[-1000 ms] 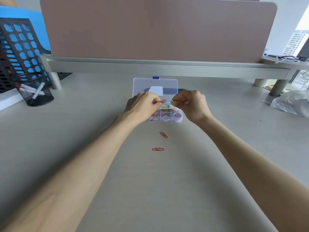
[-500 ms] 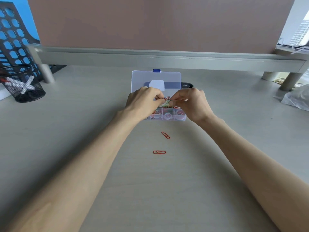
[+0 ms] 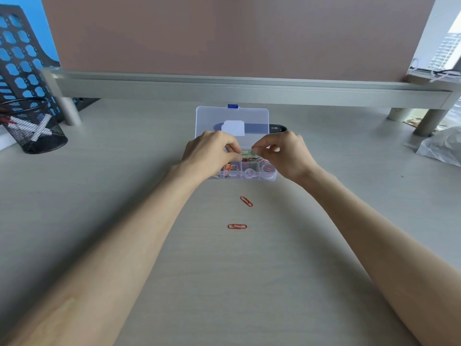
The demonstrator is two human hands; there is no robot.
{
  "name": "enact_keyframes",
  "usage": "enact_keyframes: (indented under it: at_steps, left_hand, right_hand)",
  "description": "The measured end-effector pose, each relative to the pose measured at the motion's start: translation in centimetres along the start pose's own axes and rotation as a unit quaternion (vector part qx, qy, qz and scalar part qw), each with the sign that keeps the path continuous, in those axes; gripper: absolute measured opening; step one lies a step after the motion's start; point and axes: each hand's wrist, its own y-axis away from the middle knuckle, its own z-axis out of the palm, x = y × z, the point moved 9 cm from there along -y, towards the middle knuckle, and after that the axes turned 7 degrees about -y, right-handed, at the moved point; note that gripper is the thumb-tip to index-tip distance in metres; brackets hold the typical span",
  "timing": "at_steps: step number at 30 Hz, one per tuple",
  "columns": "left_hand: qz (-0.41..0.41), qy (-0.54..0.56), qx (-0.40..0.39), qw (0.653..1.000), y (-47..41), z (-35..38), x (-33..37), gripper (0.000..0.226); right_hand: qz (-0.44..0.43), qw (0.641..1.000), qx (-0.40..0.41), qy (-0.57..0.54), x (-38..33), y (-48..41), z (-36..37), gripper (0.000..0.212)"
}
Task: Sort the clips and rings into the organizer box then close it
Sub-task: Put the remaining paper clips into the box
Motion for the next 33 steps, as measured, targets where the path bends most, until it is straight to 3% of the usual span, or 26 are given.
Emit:
enact_keyframes:
  at_steps: [9, 17, 21, 27, 33]
  left_hand:
    - [0.02, 0.042, 0.019, 0.999, 1.4, -1.5, 1.3, 0.014]
    - [0.067, 0.081, -0.078, 0.991, 6.5, -0.7, 0.7, 0.009]
    - [0.063, 0.105, -0.15, 0.981, 9.2, -0.5, 0.6, 0.022]
    - [0.09, 0.114, -0.159, 0.977, 11.9, -0.4, 1.9, 0.02]
    - [0.107, 0.088, -0.163, 0.977, 11.7, -0.2, 2.9, 0.005]
  right_hand:
    - [-0.009, 1.0, -0.017, -0.016, -1.9, 1.1, -0.5, 0.013]
    - [-0.005, 0.992, -0.122, 0.022, -3.5, 5.9, 0.3, 0.011]
    - [-0.002, 0.981, -0.184, 0.056, -3.6, 8.4, 1.6, 0.014]
    - [0.039, 0.993, -0.111, 0.006, -3.7, 9.4, 1.8, 0.005]
    - [0.073, 0.981, -0.178, 0.012, -4.4, 9.5, 2.6, 0.004]
